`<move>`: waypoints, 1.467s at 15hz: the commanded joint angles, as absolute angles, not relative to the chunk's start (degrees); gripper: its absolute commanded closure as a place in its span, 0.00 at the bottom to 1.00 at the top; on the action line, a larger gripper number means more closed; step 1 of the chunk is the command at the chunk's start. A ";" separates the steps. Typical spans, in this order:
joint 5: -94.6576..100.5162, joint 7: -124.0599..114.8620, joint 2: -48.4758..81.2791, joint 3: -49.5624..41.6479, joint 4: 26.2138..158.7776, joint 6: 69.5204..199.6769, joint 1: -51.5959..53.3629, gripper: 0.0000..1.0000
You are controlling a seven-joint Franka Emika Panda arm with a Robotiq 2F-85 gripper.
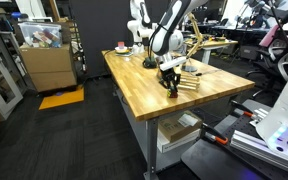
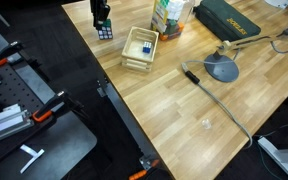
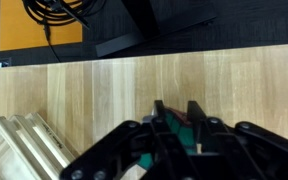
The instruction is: Take the rubik's cube out of the box and put it on the table
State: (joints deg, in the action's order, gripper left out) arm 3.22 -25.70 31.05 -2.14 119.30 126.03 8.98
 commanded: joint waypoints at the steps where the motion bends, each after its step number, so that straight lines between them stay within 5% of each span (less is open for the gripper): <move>1: 3.07 -25.60 31.13 -2.30 118.82 125.88 9.22 0.66; 4: 3.06 -25.59 31.33 -2.34 118.98 125.89 9.22 0.47; 12: 3.05 -25.59 31.35 -2.34 118.98 125.89 9.22 0.47; 13: 3.05 -25.59 31.35 -2.34 118.98 125.89 9.22 0.22; 17: 3.40 -25.93 28.53 -2.46 121.22 127.17 9.46 0.02; 22: 3.01 -25.64 29.25 -2.23 119.63 125.93 9.13 0.00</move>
State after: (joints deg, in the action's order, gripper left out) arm 3.06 -25.69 29.18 -2.18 119.81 126.10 9.09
